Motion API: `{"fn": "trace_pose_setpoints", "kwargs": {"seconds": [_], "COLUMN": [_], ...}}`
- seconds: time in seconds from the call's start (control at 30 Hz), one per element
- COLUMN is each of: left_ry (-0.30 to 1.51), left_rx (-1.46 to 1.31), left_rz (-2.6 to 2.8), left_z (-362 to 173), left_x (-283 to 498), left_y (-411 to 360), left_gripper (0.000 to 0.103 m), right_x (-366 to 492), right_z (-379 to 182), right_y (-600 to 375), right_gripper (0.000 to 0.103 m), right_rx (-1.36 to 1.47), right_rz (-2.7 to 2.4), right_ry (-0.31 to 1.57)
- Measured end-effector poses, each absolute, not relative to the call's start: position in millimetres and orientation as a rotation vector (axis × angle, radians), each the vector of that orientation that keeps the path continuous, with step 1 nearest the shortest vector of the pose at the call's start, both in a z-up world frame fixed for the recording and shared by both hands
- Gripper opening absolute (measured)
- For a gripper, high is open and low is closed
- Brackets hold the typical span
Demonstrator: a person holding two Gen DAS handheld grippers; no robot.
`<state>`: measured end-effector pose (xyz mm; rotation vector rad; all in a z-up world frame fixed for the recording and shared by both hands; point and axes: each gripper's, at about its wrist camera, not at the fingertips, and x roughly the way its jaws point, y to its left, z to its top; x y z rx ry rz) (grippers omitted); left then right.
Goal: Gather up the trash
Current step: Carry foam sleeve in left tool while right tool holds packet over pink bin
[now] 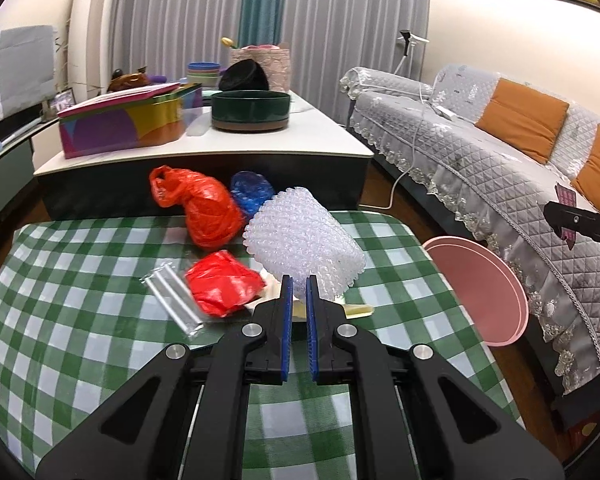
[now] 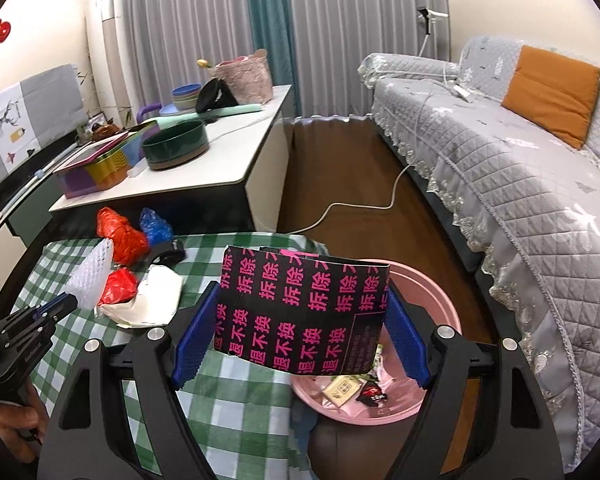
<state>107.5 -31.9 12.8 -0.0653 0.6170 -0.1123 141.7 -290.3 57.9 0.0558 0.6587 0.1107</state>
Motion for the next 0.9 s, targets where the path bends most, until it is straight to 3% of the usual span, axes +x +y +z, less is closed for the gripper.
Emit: {"fn": "trace_pose_setpoints", "kwargs": {"seconds": [0.9], "left_ry": [0.663], "left_rx": [-0.005], "left_rz": [-0.254], "left_z": [7], "left_x": [141], "left_y": [-129], "left_gripper": [0.007], "right_x": [147], "right_z": [74], "right_y": [-355], "right_gripper": [0.077], "right_rx": [0.094], "right_rz": [0.006], "right_ry": [0.584]}}
